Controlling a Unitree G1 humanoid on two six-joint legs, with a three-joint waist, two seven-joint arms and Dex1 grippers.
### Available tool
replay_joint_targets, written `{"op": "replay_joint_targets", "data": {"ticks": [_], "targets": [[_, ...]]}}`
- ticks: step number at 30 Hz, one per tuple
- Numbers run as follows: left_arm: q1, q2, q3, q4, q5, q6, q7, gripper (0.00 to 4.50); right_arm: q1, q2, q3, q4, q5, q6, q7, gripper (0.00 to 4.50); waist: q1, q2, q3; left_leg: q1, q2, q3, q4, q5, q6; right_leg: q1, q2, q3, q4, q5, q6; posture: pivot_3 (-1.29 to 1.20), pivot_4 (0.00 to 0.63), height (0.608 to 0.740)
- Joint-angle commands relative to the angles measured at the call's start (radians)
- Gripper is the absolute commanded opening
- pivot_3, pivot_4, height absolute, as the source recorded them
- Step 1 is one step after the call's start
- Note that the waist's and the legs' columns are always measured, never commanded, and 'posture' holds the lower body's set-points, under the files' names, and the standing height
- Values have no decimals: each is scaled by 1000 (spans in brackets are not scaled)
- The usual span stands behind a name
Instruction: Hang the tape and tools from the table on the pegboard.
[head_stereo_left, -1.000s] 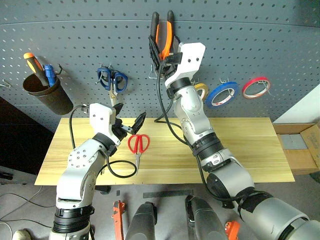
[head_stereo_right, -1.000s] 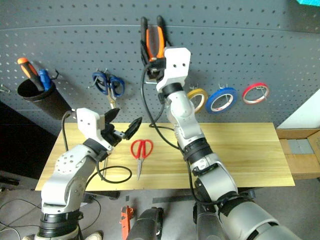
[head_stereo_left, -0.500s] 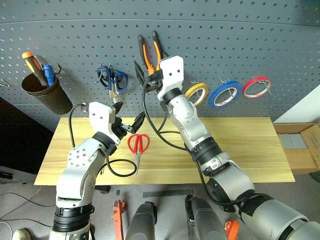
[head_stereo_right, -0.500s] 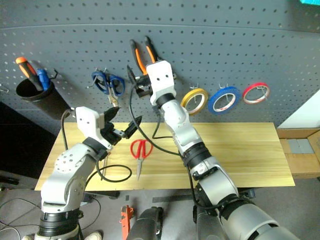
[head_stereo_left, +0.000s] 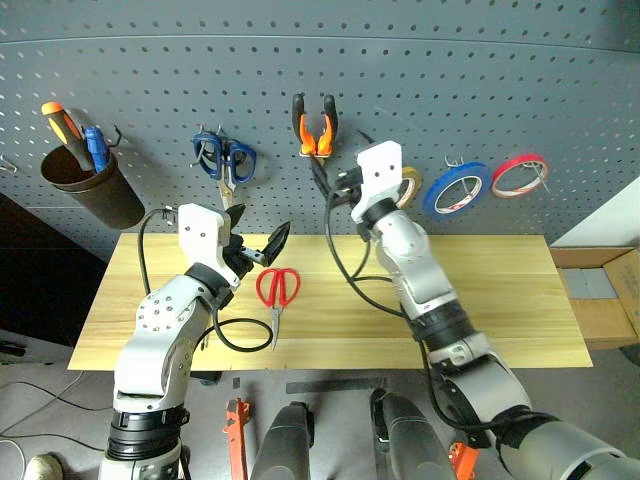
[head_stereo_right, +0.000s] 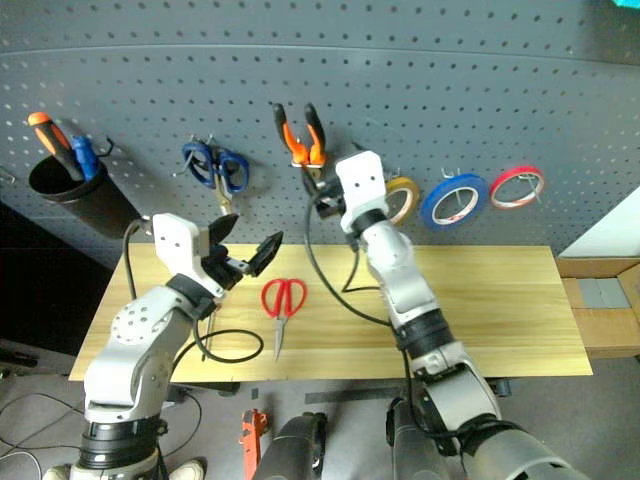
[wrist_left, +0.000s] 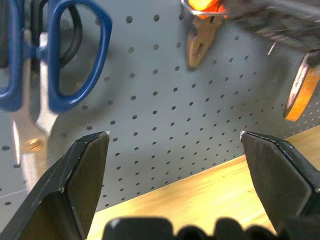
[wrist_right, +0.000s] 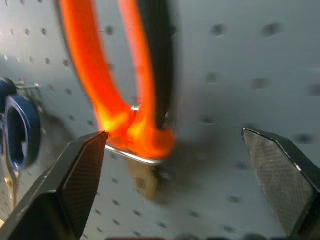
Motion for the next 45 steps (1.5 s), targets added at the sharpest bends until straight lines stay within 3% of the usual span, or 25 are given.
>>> {"op": "replay_joint_targets", "data": {"ticks": [1, 6, 16, 31, 45], "targets": [[49, -9, 23, -91, -11, 4, 27, 4500, 71, -67, -14, -236, 45, 122, 101, 4473, 0, 0, 0, 0, 0, 0, 0, 0, 0, 0, 0, 0, 0, 0, 0, 64, 264, 740], [175, -46, 25, -184, 41, 46, 133, 4500, 222, -222, 22, -486, 192, 315, 355, 4473, -3, 0, 0, 0, 0, 1, 0, 0, 0, 0, -1, 1, -1, 0, 0, 47, 255, 740], [356, -166, -92, -159, 208, 117, 320, 4500, 514, -423, 72, -629, 287, 208, 718, 4473, -8, -1, -1, 3, -1, 1, 2, 0, 0, 5, 4, 0, -1, -3, 6, 10, 277, 740], [302, -183, -100, 194, 227, 238, 295, 4500, 579, -415, 205, -528, 211, -2, 899, 4473, -25, -3, 2, 7, 0, 7, 2, 0, 0, 5, 7, 5, 1, -3, 7, -42, 307, 740], [156, -177, -165, 318, 263, 232, 235, 4500, 574, -425, 200, -380, 168, -74, 934, 4473, -26, -3, 3, 17, 0, 9, 2, 0, 0, 13, 6, 7, 1, -3, 8, -51, 319, 740]]}}
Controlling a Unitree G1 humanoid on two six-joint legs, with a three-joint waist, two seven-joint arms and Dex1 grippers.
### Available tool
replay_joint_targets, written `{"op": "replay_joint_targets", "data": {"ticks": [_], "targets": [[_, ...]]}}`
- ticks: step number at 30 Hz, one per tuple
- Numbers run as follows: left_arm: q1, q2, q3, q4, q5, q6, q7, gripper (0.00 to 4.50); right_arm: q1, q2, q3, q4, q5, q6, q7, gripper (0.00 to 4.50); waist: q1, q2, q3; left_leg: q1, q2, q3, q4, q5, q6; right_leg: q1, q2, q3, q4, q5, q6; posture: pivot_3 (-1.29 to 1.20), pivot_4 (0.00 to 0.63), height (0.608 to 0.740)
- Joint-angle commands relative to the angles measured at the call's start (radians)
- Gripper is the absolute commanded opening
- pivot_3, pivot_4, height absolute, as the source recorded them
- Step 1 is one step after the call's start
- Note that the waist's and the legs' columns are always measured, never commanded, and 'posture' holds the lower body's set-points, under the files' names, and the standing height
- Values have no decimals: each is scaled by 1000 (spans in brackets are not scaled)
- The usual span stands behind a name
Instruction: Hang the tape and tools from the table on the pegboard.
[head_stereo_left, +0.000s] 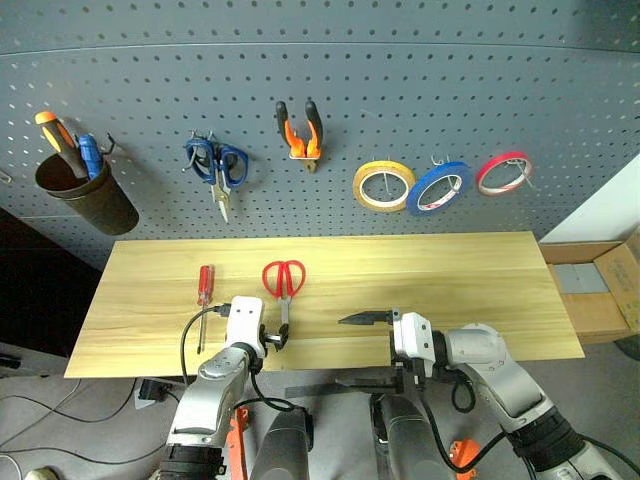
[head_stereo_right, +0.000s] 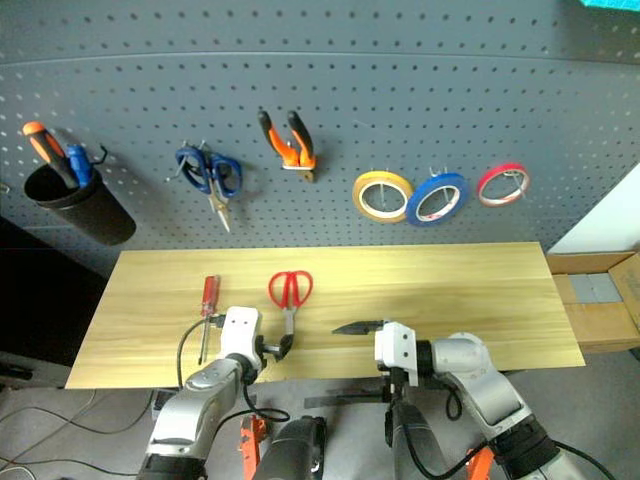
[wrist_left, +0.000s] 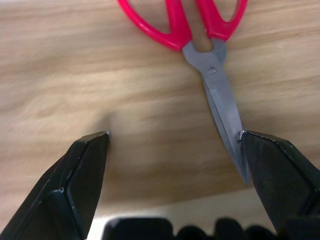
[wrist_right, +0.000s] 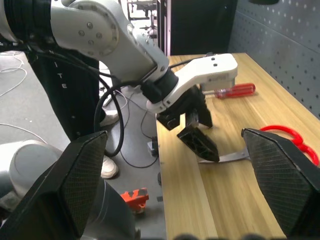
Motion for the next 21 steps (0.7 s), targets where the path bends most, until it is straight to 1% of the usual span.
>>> {"op": "replay_joint_targets", "data": {"ticks": [1, 8, 12, 16, 21], "targets": [[-7, -5, -15, 10, 15, 13, -1, 4500, -12, 11, -18, -11, 8, -17, 0, 4473, -1, 0, 1, 0, 0, 0, 0, 0, 0, 0, 0, 0, 0, 0, 0, -51, 319, 740], [-6, 0, -14, -26, 31, 38, 14, 4500, -27, 23, -33, -2, 9, -5, -8, 4473, -2, -1, 2, 0, 0, 0, 0, 0, 0, 0, 0, 0, 0, 0, 1, -54, 317, 740], [34, 13, 2, -72, 46, 88, 33, 4500, -45, 29, -45, 13, 7, -2, -16, 4473, -8, -2, 4, 0, 0, 0, 0, 0, 0, 0, 0, 1, 0, 0, 1, -56, 315, 740], [65, 30, 9, -76, 54, 91, 31, 4500, -56, 30, -50, 30, 7, -5, -18, 4473, -11, -2, 4, 1, 0, 0, 0, 0, 0, 0, 0, 1, 0, 0, 1, -55, 316, 740], [-8, 5, -1, -12, 43, 64, 22, 4500, -61, 26, -55, 33, 9, -5, -11, 4473, -10, -3, 5, 1, 0, 0, 0, 0, 0, 1, 0, 0, 0, 0, 1, -62, 317, 740]]}}
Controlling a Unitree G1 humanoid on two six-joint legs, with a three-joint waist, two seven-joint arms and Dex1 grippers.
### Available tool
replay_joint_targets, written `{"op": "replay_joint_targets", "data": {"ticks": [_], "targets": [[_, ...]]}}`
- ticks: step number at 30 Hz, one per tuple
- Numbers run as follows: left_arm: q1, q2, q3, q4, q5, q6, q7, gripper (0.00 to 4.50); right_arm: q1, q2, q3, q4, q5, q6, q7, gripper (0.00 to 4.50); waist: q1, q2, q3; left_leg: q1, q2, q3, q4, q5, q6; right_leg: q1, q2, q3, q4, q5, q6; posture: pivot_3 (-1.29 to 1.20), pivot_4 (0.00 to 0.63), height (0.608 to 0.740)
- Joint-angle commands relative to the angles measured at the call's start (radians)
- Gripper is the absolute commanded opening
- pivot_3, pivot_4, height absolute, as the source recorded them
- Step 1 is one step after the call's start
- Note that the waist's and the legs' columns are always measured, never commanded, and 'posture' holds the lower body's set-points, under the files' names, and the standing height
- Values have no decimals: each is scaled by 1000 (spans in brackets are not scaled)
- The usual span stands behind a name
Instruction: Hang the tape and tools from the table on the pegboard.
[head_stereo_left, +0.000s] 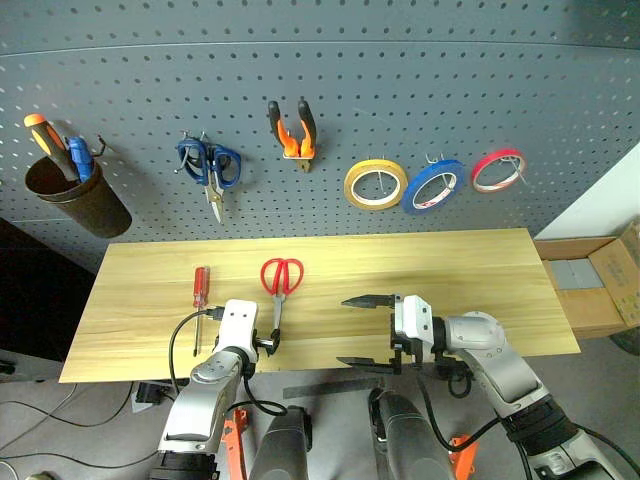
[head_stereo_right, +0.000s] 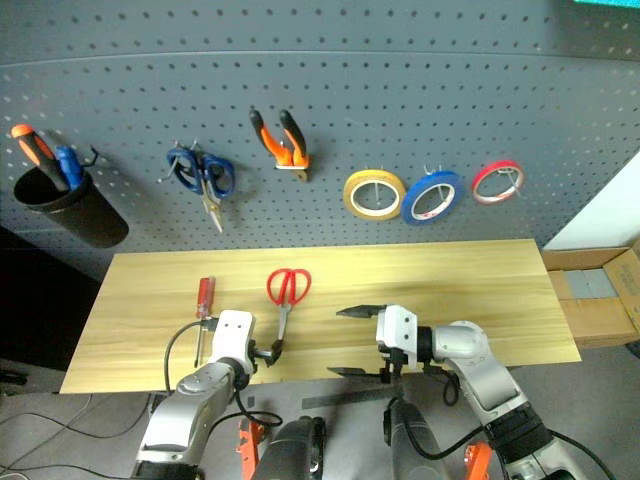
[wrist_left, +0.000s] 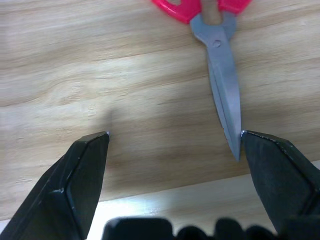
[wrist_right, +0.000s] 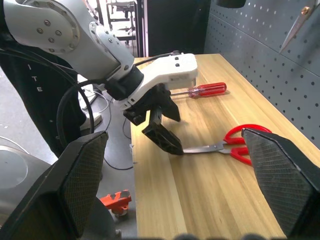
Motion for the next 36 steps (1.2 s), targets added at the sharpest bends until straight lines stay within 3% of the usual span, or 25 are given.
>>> {"op": "replay_joint_targets", "data": {"ticks": [1, 11, 20, 23, 33, 34, 36], "targets": [[-46, -17, -12, 62, 8, -14, -1, 4500, -6, -2, -18, -15, 9, -6, 7, 4473, 1, 0, 0, 0, 0, 0, 0, 0, 0, 0, 0, 0, 0, 0, 0, -65, 317, 740], [-224, -40, -43, 290, 30, -67, -15, 4500, -1, -9, -25, -32, 14, 1, 14, 4473, -8, -1, 1, 0, -1, 0, 0, 0, 0, 0, 0, 0, 0, 0, 0, -85, 320, 740], [-168, -34, -45, 229, 47, 2, 4, 4500, -14, 2, -28, -9, 7, -13, 12, 4473, -13, -1, 1, 1, 0, 0, 0, 0, 0, 1, 0, 1, 0, 0, 1, -81, 321, 740], [-153, -37, -41, 209, 49, 14, 19, 3948, -23, 7, -30, 5, 5, -19, 12, 4500, -13, -1, 1, 2, 0, 0, 0, 0, 0, 1, 0, 1, 0, 0, 1, -78, 322, 740], [-153, -37, -27, 205, 44, 25, 40, 430, -22, 2, -29, 6, 12, -26, 32, 4500, -16, -1, 1, 3, 0, 1, 0, 0, 0, 2, 0, 1, 0, 0, 1, -75, 326, 740], [-153, -35, -25, 205, 45, 25, 42, 207, -21, 2, -29, 5, 12, -27, 33, 4500, -16, -1, 1, 3, 0, 1, 0, 0, 0, 2, 0, 1, 0, 0, 1, -75, 326, 740], [-153, -34, -20, 206, 46, 26, 47, 214, -20, 1, -29, 5, 13, -28, 35, 4500, -16, -1, 1, 3, 0, 1, 0, 0, 0, 2, 0, 1, 0, 0, 1, -72, 327, 740]]}}
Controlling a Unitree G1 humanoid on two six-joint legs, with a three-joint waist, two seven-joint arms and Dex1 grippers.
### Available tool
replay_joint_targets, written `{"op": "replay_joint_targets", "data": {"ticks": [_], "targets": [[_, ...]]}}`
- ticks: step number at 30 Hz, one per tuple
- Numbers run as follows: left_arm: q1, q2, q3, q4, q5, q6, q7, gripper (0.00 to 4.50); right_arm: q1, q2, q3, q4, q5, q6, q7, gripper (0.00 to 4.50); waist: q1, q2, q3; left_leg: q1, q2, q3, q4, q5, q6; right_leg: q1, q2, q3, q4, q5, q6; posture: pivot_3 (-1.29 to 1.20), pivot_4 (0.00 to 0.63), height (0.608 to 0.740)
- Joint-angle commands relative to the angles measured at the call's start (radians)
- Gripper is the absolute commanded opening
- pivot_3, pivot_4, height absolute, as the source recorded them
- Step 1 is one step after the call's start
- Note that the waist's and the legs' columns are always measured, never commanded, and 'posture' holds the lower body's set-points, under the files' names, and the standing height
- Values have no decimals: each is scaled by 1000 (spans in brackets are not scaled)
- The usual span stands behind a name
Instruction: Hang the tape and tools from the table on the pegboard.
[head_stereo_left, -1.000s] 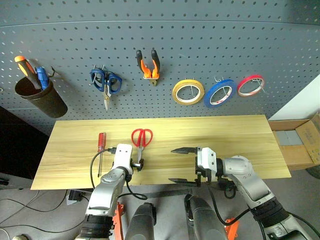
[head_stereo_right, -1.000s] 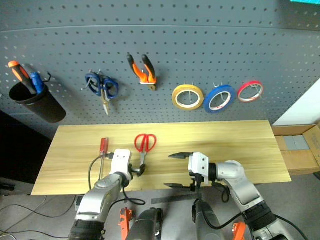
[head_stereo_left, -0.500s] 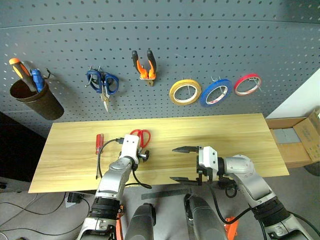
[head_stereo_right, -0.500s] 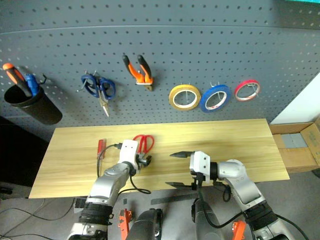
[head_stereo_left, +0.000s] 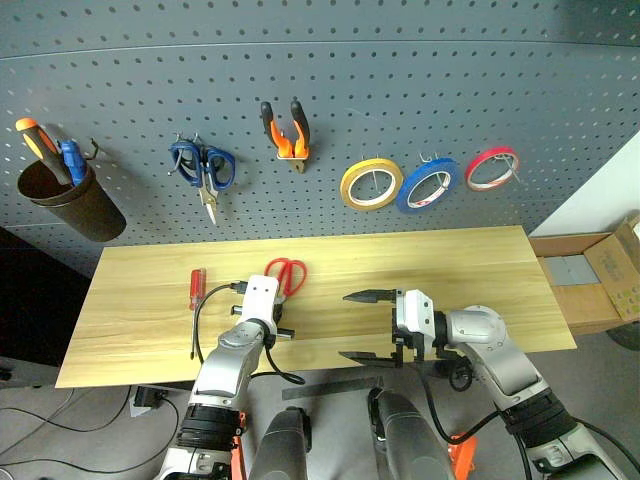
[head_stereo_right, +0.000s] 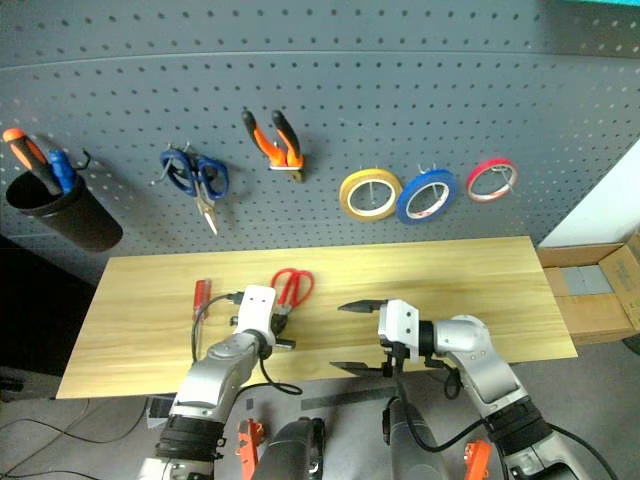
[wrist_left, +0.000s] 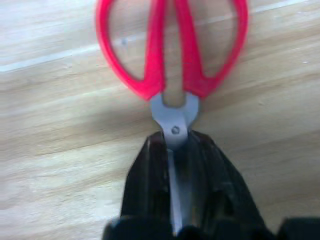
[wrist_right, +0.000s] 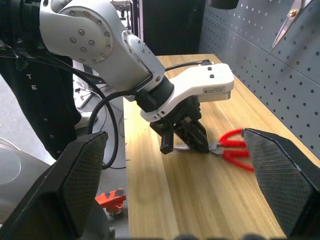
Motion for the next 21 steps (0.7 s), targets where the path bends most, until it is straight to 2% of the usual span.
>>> {"op": "replay_joint_targets", "data": {"ticks": [1, 6, 11, 17, 21], "targets": [[28, 5, 17, 40, 15, 32, 17, 214, 9, -1, -11, -19, 13, -19, 12, 4500, 0, 0, 0, 0, 0, 0, 0, 0, 0, 0, 0, 0, 0, 0, 0, -71, 326, 740], [51, 8, 23, -4, 11, 35, 15, 214, 10, 2, -14, -15, 17, -22, 13, 4500, 0, 0, 0, 0, 0, 0, 0, 0, 0, 0, 0, 0, 0, 0, 0, -56, 312, 740], [234, 59, 1, -280, 24, 12, -20, 214, 32, -11, -40, -76, 54, 5, 6, 4500, -3, 0, 0, -1, 1, 0, -1, 0, 0, -1, -1, 1, 0, 0, 0, -26, 284, 740], [604, 151, 5, -676, 104, -248, -26, 214, 79, -33, -132, -276, 216, 186, -54, 4500, 22, 0, 0, -8, 2, -4, -2, -2, -3, -6, -6, 1, -1, 2, -6, 43, 246, 740], [707, 157, 36, -767, 156, -443, -3, 214, 71, -16, -193, -370, 320, 319, -141, 4500, 48, -1, -3, -11, 1, -7, 0, -1, -3, -6, -7, -2, -3, -2, -2, 80, 216, 740]]}}
